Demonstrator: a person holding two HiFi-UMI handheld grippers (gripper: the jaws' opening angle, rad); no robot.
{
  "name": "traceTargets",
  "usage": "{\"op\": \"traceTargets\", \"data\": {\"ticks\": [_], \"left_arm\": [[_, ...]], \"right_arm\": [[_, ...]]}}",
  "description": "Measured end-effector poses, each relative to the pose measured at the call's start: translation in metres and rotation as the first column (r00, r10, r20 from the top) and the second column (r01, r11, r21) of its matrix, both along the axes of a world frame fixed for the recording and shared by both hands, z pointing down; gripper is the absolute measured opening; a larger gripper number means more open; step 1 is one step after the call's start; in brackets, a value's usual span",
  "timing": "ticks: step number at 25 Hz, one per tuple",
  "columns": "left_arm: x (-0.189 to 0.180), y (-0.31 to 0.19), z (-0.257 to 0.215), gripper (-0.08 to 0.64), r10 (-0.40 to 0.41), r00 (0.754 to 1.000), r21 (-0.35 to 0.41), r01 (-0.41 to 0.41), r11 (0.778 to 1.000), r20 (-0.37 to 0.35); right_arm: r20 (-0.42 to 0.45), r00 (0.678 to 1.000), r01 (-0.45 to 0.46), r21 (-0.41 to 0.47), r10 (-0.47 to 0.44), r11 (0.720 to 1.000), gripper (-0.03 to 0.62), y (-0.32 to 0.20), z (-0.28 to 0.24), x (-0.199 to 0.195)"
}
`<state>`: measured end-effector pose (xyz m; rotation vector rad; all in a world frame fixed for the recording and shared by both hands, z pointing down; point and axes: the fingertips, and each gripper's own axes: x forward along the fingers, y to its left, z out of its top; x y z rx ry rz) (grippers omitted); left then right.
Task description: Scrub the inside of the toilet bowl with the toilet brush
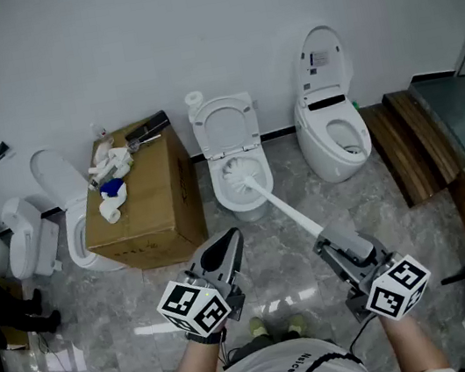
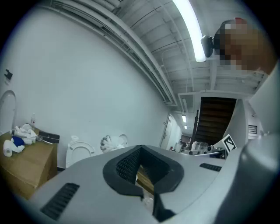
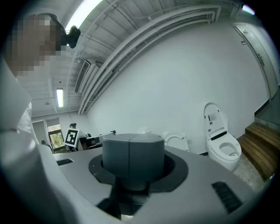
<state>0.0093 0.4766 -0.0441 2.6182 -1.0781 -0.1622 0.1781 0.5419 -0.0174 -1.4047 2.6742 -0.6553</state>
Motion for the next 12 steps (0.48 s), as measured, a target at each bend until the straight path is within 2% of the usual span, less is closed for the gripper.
{"op": "traceTargets", "data": {"ticks": [6,12], "left_arm": [[0.014,0.007,0.000,0.008,-0.019,1.000,0.013,0.019,1.000,0.004],[0.007,0.007,0.005,0.008,-0.070,0.997,0.021,0.070,0.997,0.019]], "right_arm": [[0.019,1.000,0.008,0.006,-0.008,1.000,0.155,0.004,0.002,0.015],[0.108,0.994,-0.009,-0.040,0.013,0.999,0.156,0.001,0.013,0.032]]}}
